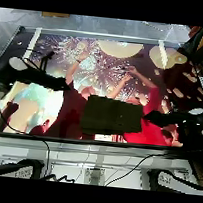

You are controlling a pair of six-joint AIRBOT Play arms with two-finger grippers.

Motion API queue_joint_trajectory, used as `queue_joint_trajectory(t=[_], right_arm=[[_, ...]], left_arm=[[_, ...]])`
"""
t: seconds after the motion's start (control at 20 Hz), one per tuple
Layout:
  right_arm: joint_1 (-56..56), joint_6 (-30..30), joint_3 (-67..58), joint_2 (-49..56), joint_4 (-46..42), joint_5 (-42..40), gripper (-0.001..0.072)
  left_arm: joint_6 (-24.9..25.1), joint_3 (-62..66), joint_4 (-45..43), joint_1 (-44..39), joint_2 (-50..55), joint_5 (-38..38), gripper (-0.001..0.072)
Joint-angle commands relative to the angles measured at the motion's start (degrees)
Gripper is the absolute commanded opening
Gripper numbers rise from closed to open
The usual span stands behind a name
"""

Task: Fold the clothes and pants, and hang the long-sleeved shirts on hangers.

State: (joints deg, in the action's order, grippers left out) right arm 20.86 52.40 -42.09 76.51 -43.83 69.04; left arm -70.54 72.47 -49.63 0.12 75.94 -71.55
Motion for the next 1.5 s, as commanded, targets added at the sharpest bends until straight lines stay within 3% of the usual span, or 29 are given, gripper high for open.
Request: queue_joint_trajectory(t=[0.0,0.2,0.35,0.5,0.6,0.8,0.9,0.95,1.05,1.15,1.35,1.45], right_arm=[[-7.80,1.60,3.74,0.68,4.11,-10.14,0.0678],[-12.94,16.76,2.43,0.68,-3.30,-23.32,0.0677],[-12.87,23.91,-0.50,0.70,-14.75,-20.94,0.0670],[-12.87,24.90,-1.57,2.27,-14.16,-16.85,0.0669],[-12.87,22.12,-1.57,5.79,-9.66,-12.72,0.0669],[-13.55,3.87,-1.60,13.49,13.44,-0.42,0.0668],[-15.17,-1.31,-1.84,13.86,19.89,-0.85,0.0668],[-16.06,-2.60,-2.51,13.86,20.33,-1.77,0.0638],[-17.55,-3.30,-4.96,13.86,19.45,-3.30,0.0411],[-18.12,-3.67,-8.50,13.86,19.47,-2.97,0.0048],[-17.64,-3.02,-20.50,13.81,19.47,2.49,0.0043],[-16.74,0.42,-28.39,12.66,18.51,5.07,0.0043]], left_arm=[[-1.11,0.76,0.39,0.48,-3.58,1.40,0.0013],[-1.07,0.72,0.35,-2.93,-3.30,1.27,0.0013],[-1.05,0.72,0.13,-4.81,-3.30,1.29,0.0013],[-1.05,0.72,0.15,-5.42,-3.30,1.31,0.0013],[-1.05,0.72,0.15,-5.44,-3.30,1.29,0.0013],[-1.03,0.72,0.15,-5.42,-3.30,1.31,0.0013],[-1.05,0.72,0.13,-5.42,-3.30,1.33,0.0013],[-1.05,0.72,0.15,-5.42,-3.30,1.33,0.0013],[-1.03,0.72,0.15,-5.42,-3.30,1.33,0.0013],[-0.87,0.72,0.15,-5.42,-3.30,1.33,0.0013],[2.03,0.81,0.09,-5.31,-4.31,1.36,0.0012],[3.06,1.01,-1.53,-5.31,-6.36,1.81,0.0012]])
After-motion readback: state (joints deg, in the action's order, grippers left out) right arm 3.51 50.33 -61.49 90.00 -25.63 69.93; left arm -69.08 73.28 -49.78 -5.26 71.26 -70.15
